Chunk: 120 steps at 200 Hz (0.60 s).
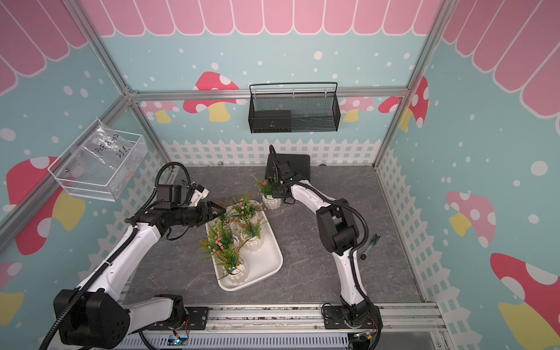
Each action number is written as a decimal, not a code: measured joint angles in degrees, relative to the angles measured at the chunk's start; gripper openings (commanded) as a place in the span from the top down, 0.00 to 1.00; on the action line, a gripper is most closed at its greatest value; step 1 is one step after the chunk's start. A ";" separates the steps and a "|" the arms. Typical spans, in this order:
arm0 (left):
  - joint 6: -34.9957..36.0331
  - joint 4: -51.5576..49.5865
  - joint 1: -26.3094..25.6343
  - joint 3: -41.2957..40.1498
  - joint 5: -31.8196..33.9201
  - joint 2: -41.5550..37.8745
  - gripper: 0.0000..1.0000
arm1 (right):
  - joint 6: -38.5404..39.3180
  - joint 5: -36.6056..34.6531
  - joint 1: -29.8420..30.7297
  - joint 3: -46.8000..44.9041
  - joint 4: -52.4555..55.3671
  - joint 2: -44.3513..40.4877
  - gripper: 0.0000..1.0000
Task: Put the potted gypsophila into the storage box
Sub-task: Move the baby's breath potted plant to the center of the board.
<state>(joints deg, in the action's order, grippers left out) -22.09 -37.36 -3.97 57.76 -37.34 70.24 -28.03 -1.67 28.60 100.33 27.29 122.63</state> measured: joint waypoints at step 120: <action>-0.02 3.15 -11.37 -0.13 -0.39 -3.65 0.30 | 1.42 0.81 -2.19 -30.27 -2.51 -23.12 0.86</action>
<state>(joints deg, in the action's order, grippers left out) -22.11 -34.22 -15.33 57.63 -37.74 66.59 -26.61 -0.86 26.41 70.06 24.77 99.50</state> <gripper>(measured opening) 0.696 0.126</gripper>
